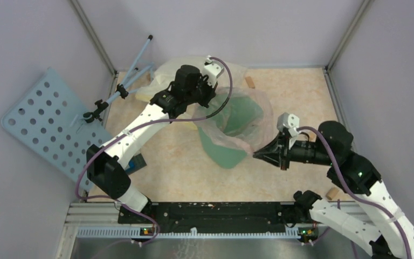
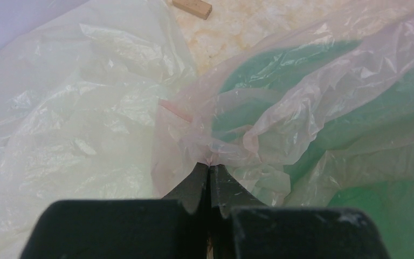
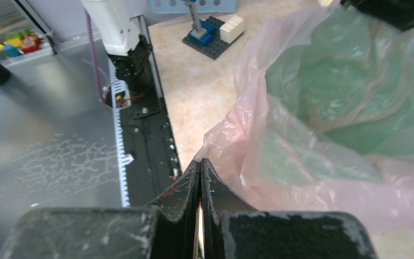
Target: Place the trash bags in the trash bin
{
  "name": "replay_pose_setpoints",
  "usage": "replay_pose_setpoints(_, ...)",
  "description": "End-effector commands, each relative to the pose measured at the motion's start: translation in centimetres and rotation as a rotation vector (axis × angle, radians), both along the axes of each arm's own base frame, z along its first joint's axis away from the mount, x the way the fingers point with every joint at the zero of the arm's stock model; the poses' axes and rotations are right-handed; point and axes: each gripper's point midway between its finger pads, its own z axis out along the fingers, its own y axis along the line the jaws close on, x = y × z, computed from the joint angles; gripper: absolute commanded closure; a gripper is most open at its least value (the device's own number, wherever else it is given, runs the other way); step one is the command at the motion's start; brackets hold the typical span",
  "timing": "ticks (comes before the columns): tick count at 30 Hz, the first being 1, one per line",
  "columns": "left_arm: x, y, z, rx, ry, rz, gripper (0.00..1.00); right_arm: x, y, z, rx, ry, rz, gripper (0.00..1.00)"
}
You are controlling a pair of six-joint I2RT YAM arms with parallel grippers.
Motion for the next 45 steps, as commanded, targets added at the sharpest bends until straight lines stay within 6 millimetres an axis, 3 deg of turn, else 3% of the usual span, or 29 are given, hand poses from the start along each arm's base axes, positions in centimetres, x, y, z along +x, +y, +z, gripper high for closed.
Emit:
replay_pose_setpoints(1,0.0,0.5,-0.1,0.011,0.024,0.03,1.0,-1.6,0.6,-0.4,0.172,0.093,0.01,1.0)
replay_pose_setpoints(5,-0.2,0.3,-0.1,-0.003,0.035,0.025,1.0,-1.6,1.1,-4.8,0.165,0.22,-0.008,1.0)
replay_pose_setpoints(8,-0.2,0.4,-0.3,-0.002,0.039,0.034,1.0,-2.0,1.9,-6.8,0.176,0.303,0.024,1.0)
replay_pose_setpoints(15,-0.1,0.6,-0.9,0.004,0.057,0.055,1.0,-1.7,2.5,-8.8,0.176,0.349,0.034,1.0)
replay_pose_setpoints(23,0.4,1.2,-1.8,0.031,0.074,0.101,1.0,0.3,1.5,-14.7,0.036,0.425,-0.138,1.0)
replay_pose_setpoints(33,0.6,1.3,-2.3,0.025,0.092,0.123,1.0,1.2,2.4,-17.9,-0.015,0.514,-0.187,1.0)
replay_pose_setpoints(39,0.6,1.2,-2.6,0.016,0.106,0.137,1.0,1.2,4.2,-15.5,0.035,0.4,-0.164,1.0)
replay_pose_setpoints(45,0.4,1.3,-2.8,0.02,0.108,0.133,1.0,3.7,1.3,-19.7,-0.165,0.412,-0.406,1.0)
